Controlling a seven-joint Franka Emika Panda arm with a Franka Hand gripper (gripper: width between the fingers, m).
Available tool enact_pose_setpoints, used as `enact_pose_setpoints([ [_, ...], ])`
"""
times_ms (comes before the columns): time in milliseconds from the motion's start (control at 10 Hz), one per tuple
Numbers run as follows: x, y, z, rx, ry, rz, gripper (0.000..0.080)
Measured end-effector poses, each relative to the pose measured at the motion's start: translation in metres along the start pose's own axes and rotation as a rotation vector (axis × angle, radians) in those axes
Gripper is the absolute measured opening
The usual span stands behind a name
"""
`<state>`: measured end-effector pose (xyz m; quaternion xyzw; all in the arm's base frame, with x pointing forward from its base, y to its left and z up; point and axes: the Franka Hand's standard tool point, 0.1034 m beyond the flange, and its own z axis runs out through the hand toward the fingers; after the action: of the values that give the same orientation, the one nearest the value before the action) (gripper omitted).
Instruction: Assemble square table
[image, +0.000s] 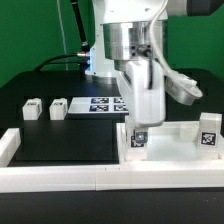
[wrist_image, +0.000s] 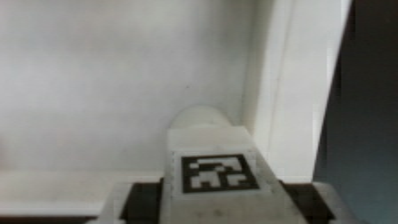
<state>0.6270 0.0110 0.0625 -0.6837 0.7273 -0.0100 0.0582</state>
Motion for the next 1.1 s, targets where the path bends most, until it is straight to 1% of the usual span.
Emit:
enact_pose_setpoints([
  [100, 0.000, 0.000, 0.001, 0.018, -0.034, 0.154, 0.0290],
  [200, 0.001, 0.001, 0.001, 0.021, -0.047, 0.222, 0.0290],
  [400, 0.001, 0.002, 0.001, 0.021, -0.039, 0.280, 0.0290],
  [700, 0.002, 0.003, 0.002, 0.020, -0.034, 0.283, 0.0291],
  [800, 0.002, 0.003, 0.002, 0.020, -0.034, 0.283, 0.0500],
  [900, 0.002, 0.002, 0.001, 0.021, -0.035, 0.272, 0.0500],
  [1000, -0.001, 0.002, -0.011, 0.032, -0.045, 0.179, 0.0621],
  [1100, -0.005, 0.003, -0.026, 0.041, -0.061, 0.152, 0.0642],
])
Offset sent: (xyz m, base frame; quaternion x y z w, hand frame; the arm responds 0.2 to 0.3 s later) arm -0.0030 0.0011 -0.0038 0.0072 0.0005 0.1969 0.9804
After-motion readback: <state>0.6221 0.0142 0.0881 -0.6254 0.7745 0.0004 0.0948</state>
